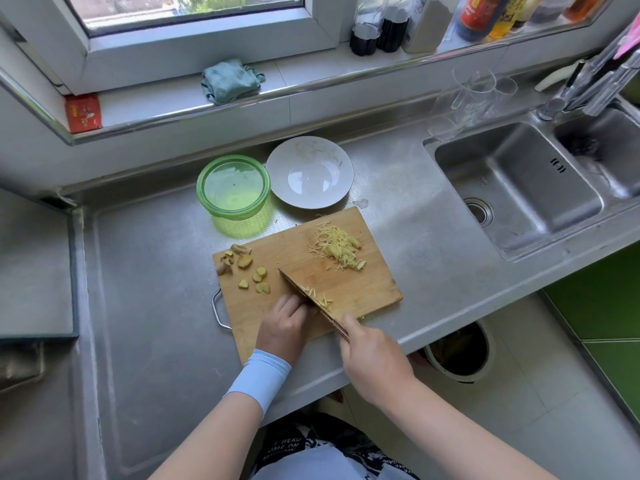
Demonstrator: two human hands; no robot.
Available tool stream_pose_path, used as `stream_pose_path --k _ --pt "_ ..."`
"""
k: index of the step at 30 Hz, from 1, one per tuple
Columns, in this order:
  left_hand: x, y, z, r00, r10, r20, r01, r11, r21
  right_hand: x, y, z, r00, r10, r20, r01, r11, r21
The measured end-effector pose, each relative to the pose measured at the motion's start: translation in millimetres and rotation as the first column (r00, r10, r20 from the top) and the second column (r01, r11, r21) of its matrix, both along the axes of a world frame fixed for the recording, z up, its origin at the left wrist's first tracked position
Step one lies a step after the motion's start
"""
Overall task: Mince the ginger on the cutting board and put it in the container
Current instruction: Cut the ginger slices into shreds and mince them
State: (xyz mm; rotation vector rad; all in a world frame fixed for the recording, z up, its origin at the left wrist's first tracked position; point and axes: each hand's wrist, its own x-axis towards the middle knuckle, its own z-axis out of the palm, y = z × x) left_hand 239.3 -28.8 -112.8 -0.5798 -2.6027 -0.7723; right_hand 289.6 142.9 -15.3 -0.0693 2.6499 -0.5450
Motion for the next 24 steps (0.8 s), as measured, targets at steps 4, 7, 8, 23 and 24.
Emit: stream_pose_path --k 4,7,8,23,24 --pt "0 0 1 1.0 -0.006 -0.008 0.006 1.0 0.001 22 17 5 1.0 -0.017 0.025 0.016 0.999 0.041" --pt "0 0 1 1.0 -0.003 -0.008 0.003 1.0 -0.002 15 12 2 0.999 -0.003 0.046 0.001 0.999 0.042" --pt "0 -1 1 1.0 -0.003 -0.01 0.003 1.0 -0.005 10 7 1 0.999 0.005 0.045 -0.007 0.999 0.037" --pt "-1 -5 4 0.998 -0.06 -0.015 0.06 0.998 -0.003 5 5 1 1.0 0.003 0.01 -0.003 1.0 -0.015" --pt "-1 -4 6 0.998 -0.058 -0.025 0.058 0.998 0.006 9 8 2 1.0 0.004 0.01 -0.004 1.0 -0.009"
